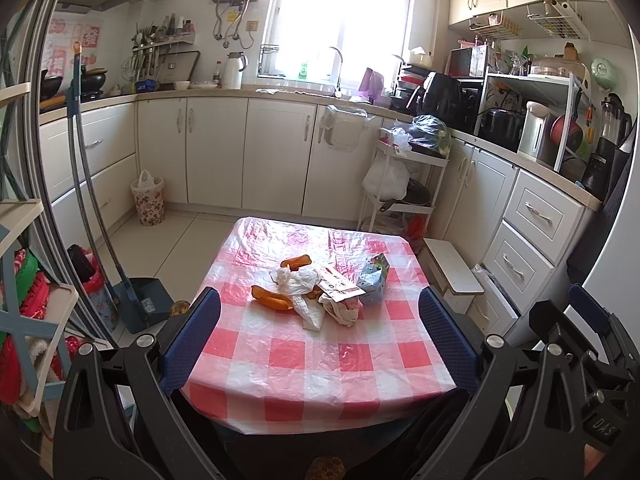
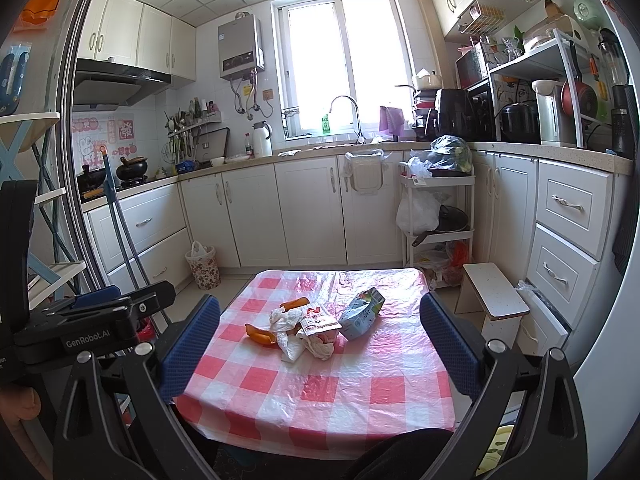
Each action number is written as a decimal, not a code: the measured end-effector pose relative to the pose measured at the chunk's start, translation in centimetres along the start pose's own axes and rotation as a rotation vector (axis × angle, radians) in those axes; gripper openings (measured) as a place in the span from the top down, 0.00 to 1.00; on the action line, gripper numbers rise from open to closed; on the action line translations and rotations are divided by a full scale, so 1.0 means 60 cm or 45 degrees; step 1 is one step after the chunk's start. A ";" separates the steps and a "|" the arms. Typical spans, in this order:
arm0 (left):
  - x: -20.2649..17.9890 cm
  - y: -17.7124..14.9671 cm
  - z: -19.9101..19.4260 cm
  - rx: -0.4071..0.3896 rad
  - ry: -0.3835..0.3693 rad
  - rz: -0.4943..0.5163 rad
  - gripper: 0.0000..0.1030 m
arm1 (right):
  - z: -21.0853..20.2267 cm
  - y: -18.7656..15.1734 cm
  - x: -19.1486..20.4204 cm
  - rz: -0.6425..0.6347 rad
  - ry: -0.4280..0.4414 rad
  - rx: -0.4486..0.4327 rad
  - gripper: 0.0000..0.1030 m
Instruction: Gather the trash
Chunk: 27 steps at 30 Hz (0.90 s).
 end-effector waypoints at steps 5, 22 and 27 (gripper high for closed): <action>-0.006 0.001 -0.001 -0.009 -0.001 0.010 0.07 | -0.001 0.000 -0.002 0.001 -0.001 0.000 0.07; 0.147 -0.049 0.101 0.130 0.148 -0.072 0.07 | 0.134 -0.055 -0.038 0.064 -0.042 0.210 0.07; 0.166 -0.082 0.175 0.234 0.155 -0.070 0.08 | 0.227 -0.097 -0.042 0.087 0.013 0.357 0.07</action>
Point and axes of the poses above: each gripper's, at about its wrist camera, not at the fingertips, and z roughly the way its jaws point, x to its left, y to its top, the point moved 6 cm from there along z, roughly the way its jaws point, and after that the axes turned 2 degrees about z, right-handed, at the moved point
